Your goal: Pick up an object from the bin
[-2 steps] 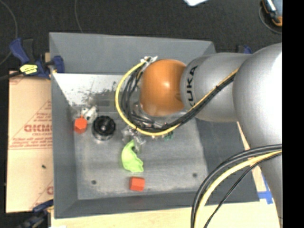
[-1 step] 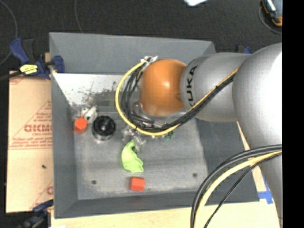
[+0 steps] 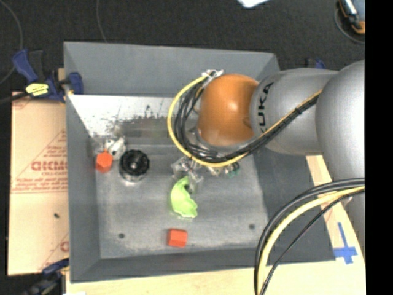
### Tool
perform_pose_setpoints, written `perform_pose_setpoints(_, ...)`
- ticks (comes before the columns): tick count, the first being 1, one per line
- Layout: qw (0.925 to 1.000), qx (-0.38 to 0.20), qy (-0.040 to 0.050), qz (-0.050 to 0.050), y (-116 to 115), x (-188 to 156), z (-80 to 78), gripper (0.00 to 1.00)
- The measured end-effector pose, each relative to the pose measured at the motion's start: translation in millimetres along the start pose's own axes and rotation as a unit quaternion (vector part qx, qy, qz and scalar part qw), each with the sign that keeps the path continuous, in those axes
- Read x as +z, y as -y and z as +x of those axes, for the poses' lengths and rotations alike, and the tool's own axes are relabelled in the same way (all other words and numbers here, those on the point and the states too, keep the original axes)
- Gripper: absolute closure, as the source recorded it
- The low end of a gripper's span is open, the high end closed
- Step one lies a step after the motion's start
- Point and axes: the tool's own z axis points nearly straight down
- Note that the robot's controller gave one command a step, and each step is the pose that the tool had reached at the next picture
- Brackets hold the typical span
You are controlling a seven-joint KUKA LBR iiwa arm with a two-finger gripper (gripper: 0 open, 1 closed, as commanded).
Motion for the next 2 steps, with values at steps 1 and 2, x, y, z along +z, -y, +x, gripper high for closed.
perform_pose_setpoints(1, 0.9998, 0.020, 0.0020, 0.000, -47.6, 0.7, -28.2, 0.00)
perform_pose_setpoints(2, 0.9998, 0.022, 0.0015, -0.001, -46.8, 0.5, -27.8, 1.00)
